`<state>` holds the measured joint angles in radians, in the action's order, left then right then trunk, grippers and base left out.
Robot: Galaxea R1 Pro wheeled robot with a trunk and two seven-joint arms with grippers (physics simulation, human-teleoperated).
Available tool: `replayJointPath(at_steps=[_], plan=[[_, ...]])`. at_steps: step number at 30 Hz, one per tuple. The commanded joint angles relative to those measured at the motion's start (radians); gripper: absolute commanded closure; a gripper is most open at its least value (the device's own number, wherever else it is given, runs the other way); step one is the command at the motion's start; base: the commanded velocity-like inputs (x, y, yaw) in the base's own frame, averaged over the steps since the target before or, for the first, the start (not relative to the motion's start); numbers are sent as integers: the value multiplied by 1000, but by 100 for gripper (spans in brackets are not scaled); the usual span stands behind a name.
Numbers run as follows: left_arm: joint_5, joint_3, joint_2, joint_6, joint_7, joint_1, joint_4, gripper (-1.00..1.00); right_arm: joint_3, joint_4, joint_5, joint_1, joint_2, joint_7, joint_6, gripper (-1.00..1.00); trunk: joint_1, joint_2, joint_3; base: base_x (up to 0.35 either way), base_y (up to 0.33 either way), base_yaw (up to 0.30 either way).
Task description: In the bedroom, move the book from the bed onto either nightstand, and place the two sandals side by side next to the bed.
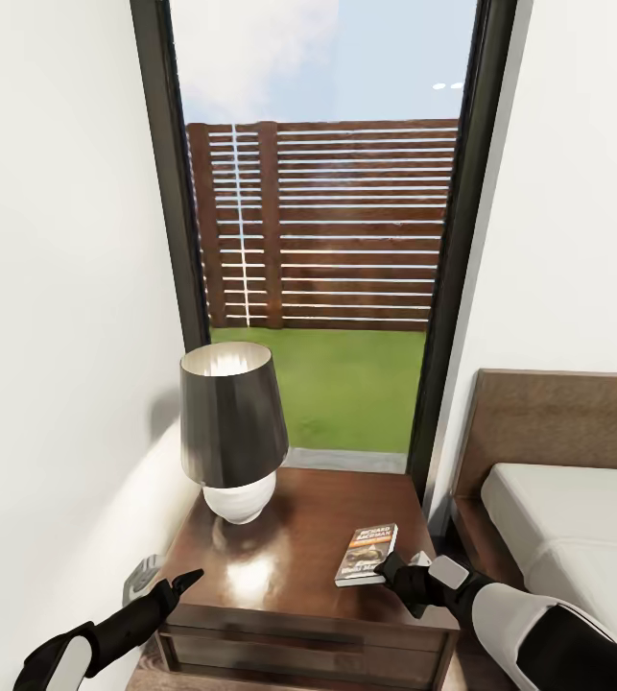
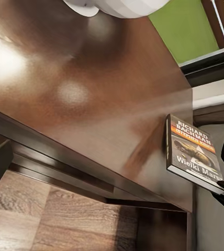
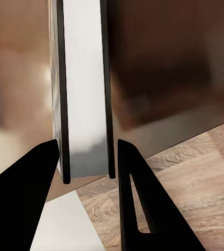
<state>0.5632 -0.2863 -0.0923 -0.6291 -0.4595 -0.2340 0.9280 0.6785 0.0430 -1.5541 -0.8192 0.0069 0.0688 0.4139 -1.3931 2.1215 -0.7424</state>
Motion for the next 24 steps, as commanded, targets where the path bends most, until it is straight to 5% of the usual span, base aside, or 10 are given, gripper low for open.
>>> replayJointPath(at_steps=[1, 23, 24], plan=[[4, -2, 0, -8, -2, -1, 0, -100, 10, 5, -3, -1, 1, 8, 3, 100, 0, 0, -1, 0, 0, 0], [4, -2, 0, -7, -1, -1, -1, -100, 7, 5, -4, -1, 1, 8, 3, 100, 0, 0, -1, 0, 0, 0], [4, -2, 0, -7, -1, -1, -1, -100, 7, 5, -4, -1, 1, 8, 3, -100, 0, 0, -1, 0, 0, 0]])
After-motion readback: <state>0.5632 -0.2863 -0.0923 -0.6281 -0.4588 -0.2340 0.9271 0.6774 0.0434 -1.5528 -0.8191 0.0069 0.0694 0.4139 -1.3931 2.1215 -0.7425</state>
